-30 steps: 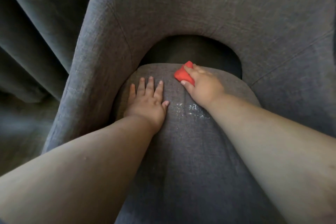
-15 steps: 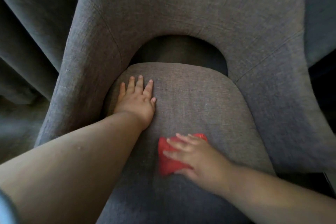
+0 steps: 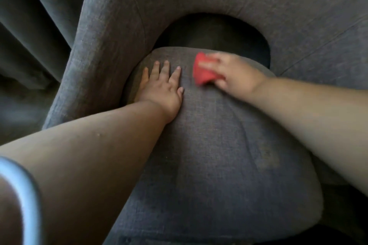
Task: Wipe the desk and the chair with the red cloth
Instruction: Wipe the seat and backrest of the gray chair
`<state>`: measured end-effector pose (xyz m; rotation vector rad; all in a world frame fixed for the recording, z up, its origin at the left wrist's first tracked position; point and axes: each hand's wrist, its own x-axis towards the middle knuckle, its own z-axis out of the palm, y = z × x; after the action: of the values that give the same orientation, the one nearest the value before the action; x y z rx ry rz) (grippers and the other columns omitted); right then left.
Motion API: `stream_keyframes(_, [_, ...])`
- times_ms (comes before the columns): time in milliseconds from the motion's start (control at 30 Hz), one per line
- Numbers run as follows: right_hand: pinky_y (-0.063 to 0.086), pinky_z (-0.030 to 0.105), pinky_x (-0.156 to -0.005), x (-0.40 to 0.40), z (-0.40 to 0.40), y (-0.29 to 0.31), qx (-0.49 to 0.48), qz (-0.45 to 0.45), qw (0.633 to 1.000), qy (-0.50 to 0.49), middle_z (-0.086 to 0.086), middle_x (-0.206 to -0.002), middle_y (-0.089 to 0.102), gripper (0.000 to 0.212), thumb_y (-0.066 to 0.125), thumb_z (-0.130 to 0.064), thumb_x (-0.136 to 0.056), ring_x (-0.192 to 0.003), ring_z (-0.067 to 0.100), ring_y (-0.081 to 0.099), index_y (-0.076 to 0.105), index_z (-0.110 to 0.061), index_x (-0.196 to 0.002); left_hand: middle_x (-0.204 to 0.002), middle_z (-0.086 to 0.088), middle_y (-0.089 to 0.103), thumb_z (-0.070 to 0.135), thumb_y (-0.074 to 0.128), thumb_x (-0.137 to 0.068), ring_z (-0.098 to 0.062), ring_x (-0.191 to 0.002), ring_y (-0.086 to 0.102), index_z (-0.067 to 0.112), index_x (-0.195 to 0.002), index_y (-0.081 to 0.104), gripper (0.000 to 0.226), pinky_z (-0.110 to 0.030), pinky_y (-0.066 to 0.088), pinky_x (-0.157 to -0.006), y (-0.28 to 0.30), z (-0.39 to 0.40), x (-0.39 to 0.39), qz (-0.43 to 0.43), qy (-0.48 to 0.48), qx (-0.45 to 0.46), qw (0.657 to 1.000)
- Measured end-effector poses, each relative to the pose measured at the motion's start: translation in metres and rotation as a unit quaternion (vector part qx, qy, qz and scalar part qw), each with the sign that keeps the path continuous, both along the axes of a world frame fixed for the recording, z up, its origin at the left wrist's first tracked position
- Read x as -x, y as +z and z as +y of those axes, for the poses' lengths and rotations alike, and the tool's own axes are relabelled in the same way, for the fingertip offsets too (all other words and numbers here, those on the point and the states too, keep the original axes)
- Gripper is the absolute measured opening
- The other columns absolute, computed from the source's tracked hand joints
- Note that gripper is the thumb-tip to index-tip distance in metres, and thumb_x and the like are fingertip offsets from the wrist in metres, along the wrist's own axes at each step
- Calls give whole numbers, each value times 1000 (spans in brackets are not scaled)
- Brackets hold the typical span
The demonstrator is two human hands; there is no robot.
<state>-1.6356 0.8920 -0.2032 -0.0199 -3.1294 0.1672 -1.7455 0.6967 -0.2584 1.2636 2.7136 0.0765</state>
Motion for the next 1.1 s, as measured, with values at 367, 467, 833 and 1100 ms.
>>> stream_keyframes(367, [19, 46, -115, -6, -19, -29, 37, 2, 974, -222, 0, -161, 31, 57, 52, -54, -94, -143, 31, 30, 33, -47, -147, -167, -6, -2, 50, 17, -97, -29, -151, -5, 29, -156, 1, 64, -50, -5, -119, -2, 3, 1, 14, -2, 8, 1000])
stream_keyframes(467, [15, 49, -118, -63, -66, -31, 61, -28, 990, -126, 3, -161, 31, 59, 56, -50, -93, -145, 31, 28, 35, -44, -148, -167, -6, -4, 49, 17, -98, -29, -151, -6, 29, -156, 0, 64, -50, -6, -119, -1, 1, 0, 9, -2, 9, 1000])
stream_keyframes(833, [29, 52, -111, -161, -114, -29, 30, -80, 944, 319, 1, -154, 37, 45, 50, -47, -96, -134, 30, 41, 45, -47, -141, -167, -7, -4, 50, 13, -98, -30, -151, -5, 27, -156, -2, 64, -51, -3, -120, 2, -4, 0, 22, -20, 11, 999])
stream_keyframes(1100, [34, 58, -105, -17, -3, -14, -108, -86, 983, 121, 19, -155, 34, 61, 54, -47, -92, -132, 41, 40, 35, -39, -150, -167, -7, -3, 52, 14, -97, -29, -152, -5, 29, -156, 0, 65, -50, -4, -119, -3, 1, 0, 37, -2, 18, 999])
